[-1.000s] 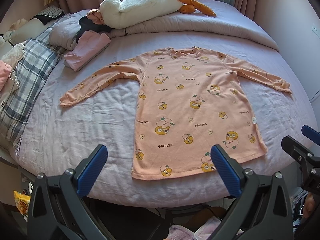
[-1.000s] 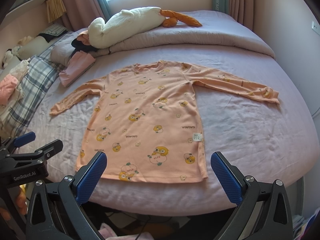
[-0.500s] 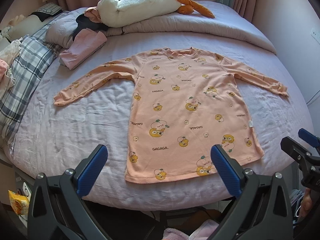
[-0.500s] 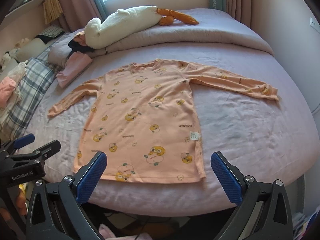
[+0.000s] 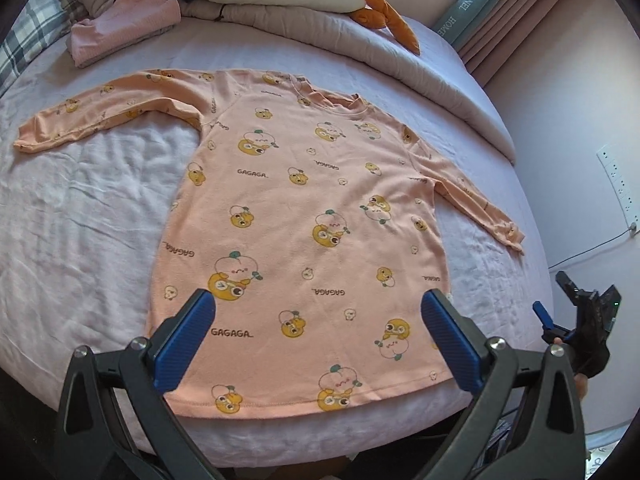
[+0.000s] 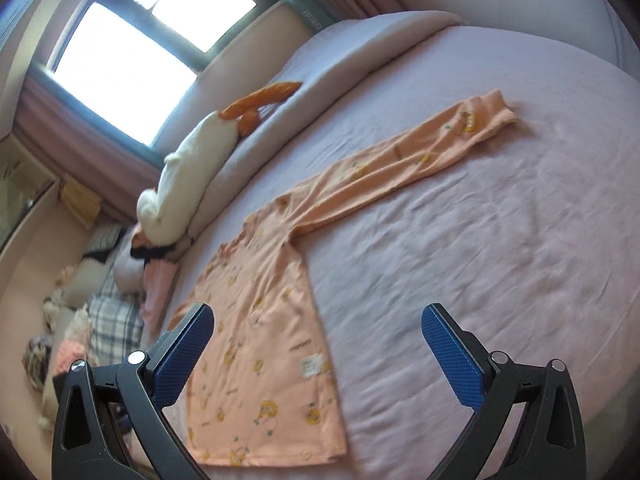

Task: Fold small clothes
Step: 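Move the right tool to the sleeve cuff and close on it, then lift the sleeve with the right tool and lay it across the shirt body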

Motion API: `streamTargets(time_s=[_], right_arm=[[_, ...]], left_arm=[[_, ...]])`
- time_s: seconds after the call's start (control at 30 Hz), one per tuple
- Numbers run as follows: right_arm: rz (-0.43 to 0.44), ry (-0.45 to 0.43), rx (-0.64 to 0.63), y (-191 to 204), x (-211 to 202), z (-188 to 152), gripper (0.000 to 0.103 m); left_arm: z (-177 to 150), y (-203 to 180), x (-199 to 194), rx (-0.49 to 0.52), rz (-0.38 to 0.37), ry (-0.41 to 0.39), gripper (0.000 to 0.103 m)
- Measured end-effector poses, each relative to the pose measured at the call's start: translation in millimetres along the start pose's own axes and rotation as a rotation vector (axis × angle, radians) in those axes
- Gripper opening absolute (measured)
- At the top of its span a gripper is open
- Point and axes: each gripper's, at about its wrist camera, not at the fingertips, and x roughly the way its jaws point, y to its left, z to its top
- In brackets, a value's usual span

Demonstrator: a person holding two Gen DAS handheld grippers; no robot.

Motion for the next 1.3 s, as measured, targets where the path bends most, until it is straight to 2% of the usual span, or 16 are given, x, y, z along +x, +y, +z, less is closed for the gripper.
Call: streamTargets(time_s=[0.1,0.17,0.33,0.4,0.43,0.5,0.57,0.7,0.8,0.9,0.97,1.0,1.07,1.13,1.2,1.3], right_arm=[[-0.062,-0.021,0.029,-31.0,15.3,26.4,0.103],[-0.075,-0.016,0.076,-50.2,30.2,43.9,0.103],[-0.040,-0.055,0.169,-78.2,58.5,73.1,0.103],[-0.027,-0.064,0.197,-84.5,68.9,82.4,0.103],[-0.033,-0.068,0.210,-87.6,74.4,85.4,0.103],[-0.047,-0.073,0.238,-99.5,87.4,92.6,0.103],[-0.042,-0.076,0.270,-109.8,97.3,97.1,0.102],[0.033,-0.147,0.319,-116.9,96.2,108.6,0.101],[0.088,-0.190,0.403,-132.7,96.6,113.7,0.093],[0.117,-0.194,0.443,-141.9,99.1,117.7,0.078],[0.111,-0.182,0.463,-147.9,101.7,118.6,0.054],[0.107,-0.177,0.474,-151.7,102.8,117.8,0.048],[0.102,-0.177,0.512,-162.8,102.4,112.6,0.020],[0.104,-0.180,0.568,-173.6,102.9,105.9,0.006],[0.139,-0.188,0.595,-177.9,102.4,103.8,0.005],[0.119,-0.181,0.586,-170.6,103.0,107.0,0.005]], left_arm=[[6.5,6.6,11.2,-0.042,-0.084,0.029,0.103],[8.1,11.3,14.3,-0.082,-0.110,0.018,0.103],[19.9,16.0,28.3,-0.113,-0.066,0.019,0.102],[24.3,23.5,32.6,-0.156,-0.126,0.015,0.102],[27.0,26.3,35.3,-0.174,-0.131,0.014,0.102],[32.2,29.1,38.6,-0.174,-0.080,0.001,0.101],[35.7,32.6,41.8,-0.179,-0.084,0.000,0.101],[39.5,40.0,47.1,-0.219,-0.100,0.000,0.101],[41.7,42.2,52.8,-0.239,-0.107,0.011,0.101],[42.9,40.5,56.4,-0.238,-0.107,0.019,0.101],[43.1,39.2,57.2,-0.231,-0.109,0.019,0.101],[43.3,38.5,57.6,-0.228,-0.107,0.019,0.101],[44.3,36.9,58.9,-0.216,-0.096,0.021,0.101],[44.2,36.8,59.8,-0.210,-0.084,0.023,0.101],[44.1,37.5,60.1,-0.202,-0.053,0.023,0.100],[41.8,41.1,58.2,-0.206,-0.047,0.023,0.099]])
